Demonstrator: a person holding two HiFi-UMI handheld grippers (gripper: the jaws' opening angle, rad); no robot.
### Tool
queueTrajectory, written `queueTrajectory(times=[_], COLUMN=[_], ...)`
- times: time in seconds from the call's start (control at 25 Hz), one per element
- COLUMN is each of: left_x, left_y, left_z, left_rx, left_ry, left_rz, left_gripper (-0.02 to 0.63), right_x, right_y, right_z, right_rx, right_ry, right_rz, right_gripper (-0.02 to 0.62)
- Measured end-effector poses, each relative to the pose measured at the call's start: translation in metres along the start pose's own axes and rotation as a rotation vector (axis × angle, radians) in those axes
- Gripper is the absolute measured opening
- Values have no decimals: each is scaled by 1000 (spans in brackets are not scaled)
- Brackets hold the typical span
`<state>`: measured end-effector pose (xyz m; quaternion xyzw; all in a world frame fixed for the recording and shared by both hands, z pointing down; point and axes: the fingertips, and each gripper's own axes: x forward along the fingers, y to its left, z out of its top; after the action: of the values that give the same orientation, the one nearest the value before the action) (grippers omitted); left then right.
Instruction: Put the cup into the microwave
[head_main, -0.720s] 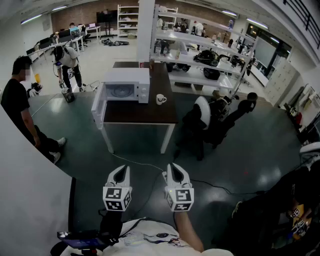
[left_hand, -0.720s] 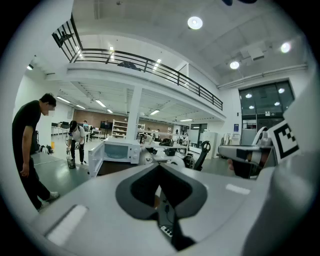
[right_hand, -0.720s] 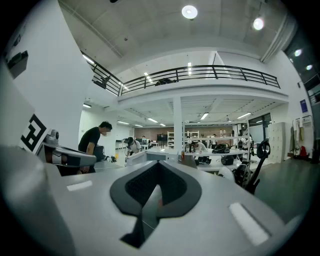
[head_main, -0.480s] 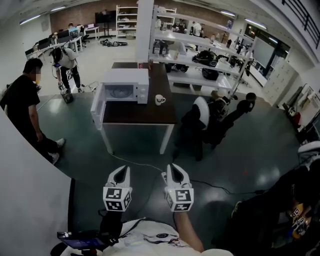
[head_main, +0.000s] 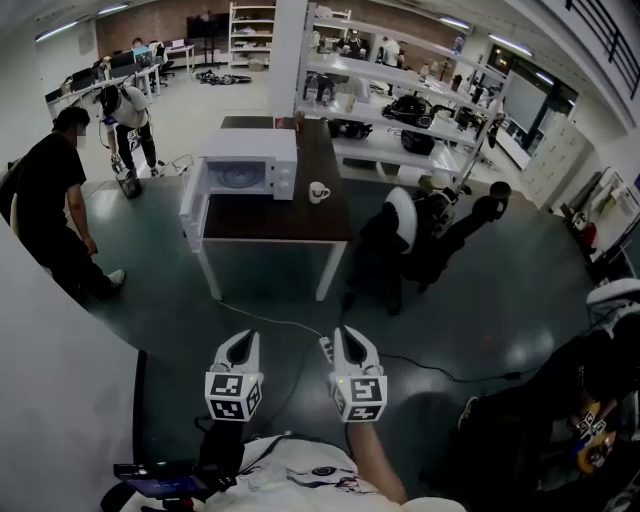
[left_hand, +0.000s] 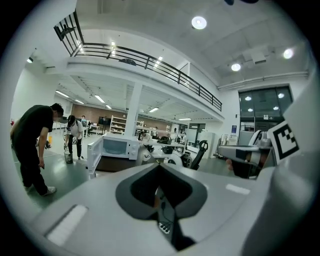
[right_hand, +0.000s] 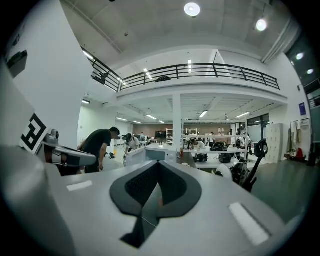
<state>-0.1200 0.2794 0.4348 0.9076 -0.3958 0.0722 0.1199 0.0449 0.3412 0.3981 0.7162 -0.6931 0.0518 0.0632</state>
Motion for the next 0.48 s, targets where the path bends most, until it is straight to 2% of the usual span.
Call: queueTrajectory(times=[0.48], left_x=[-11], left_y=[26], left_z=[-17], left_rx=[-32], left_ry=[37], left_rz=[-17], left_gripper=[-2], right_x=[11], right_y=[26], right_z=[-17], right_rx=[12], right_ry=[49], right_rz=[13], right_gripper=[0])
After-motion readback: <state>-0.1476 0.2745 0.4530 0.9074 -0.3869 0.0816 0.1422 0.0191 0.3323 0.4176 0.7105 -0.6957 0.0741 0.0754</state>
